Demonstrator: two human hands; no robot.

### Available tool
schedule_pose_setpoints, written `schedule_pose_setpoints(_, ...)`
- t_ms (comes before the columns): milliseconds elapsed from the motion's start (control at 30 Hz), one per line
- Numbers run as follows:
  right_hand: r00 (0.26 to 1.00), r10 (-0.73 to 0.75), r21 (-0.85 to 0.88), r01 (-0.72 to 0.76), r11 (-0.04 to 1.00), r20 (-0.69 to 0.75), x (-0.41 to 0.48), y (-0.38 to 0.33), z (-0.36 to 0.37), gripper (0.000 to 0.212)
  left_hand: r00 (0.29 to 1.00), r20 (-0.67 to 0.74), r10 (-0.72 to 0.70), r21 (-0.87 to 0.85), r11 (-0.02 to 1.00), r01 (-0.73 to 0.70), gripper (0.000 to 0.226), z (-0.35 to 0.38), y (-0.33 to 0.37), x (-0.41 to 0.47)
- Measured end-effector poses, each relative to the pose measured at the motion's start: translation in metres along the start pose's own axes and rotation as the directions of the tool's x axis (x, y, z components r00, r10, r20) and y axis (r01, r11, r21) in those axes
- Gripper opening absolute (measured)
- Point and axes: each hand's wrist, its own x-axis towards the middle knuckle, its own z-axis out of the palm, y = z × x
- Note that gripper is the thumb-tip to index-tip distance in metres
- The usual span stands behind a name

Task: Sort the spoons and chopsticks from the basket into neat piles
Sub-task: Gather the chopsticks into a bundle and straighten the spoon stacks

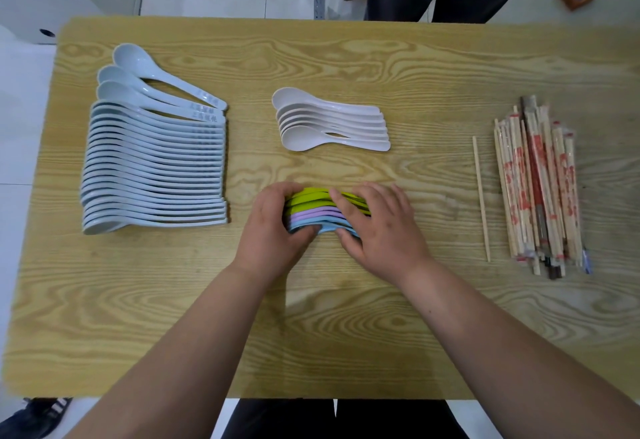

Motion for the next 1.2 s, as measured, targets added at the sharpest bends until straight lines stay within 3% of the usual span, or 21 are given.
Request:
schedule_pose_setpoints(167, 0.998, -0.048, -0.01, 0.048, 0.999, -0.04, -0.001, 0.005, 0.001, 0.053, 0.993, -0.027, 0.111, 0.027, 0.993, -0.111, 0.065, 0.006, -0.006, -0.001)
schedule_pose_setpoints(300, 0.992, -0.104, 0.048, 0.107, 0.993, -0.064, 0.0, 0.009, 0.0, 0.054, 0.97, 0.012, 0.242, 0.188, 0.953, -0.239, 0.065, 0.012, -0.009, 0.002)
schedule_pose_setpoints(433, 0.999, -0.054, 0.085, 0.055, 0.995, -0.01, -0.005, 0.023, -0.001, 0.07, 0.961, 0.014, 0.276, 0.239, 0.932, -0.271, 0.06, 0.011, -0.014, 0.007)
schedule_pose_setpoints(700, 0.993, -0.064, 0.075, 0.057, 0.996, 0.095, -0.004, 0.028, 0.001, 0.073, 0.908, 0.146, 0.393, 0.24, 0.876, -0.418, 0.067, 0.011, -0.014, 0.01)
schedule_pose_setpoints(1000, 0.992, -0.054, 0.02, 0.052, 0.998, 0.111, -0.004, 0.026, 0.003, 0.072, 0.883, 0.149, 0.445, 0.277, 0.839, -0.469, 0.06, 0.012, -0.015, 0.015)
schedule_pose_setpoints(1200, 0.988, -0.047, 0.037, 0.042, 0.998, 0.146, -0.004, 0.025, -0.004, 0.08, 0.894, 0.161, 0.419, 0.326, 0.832, -0.449, 0.076, 0.005, -0.012, 0.014)
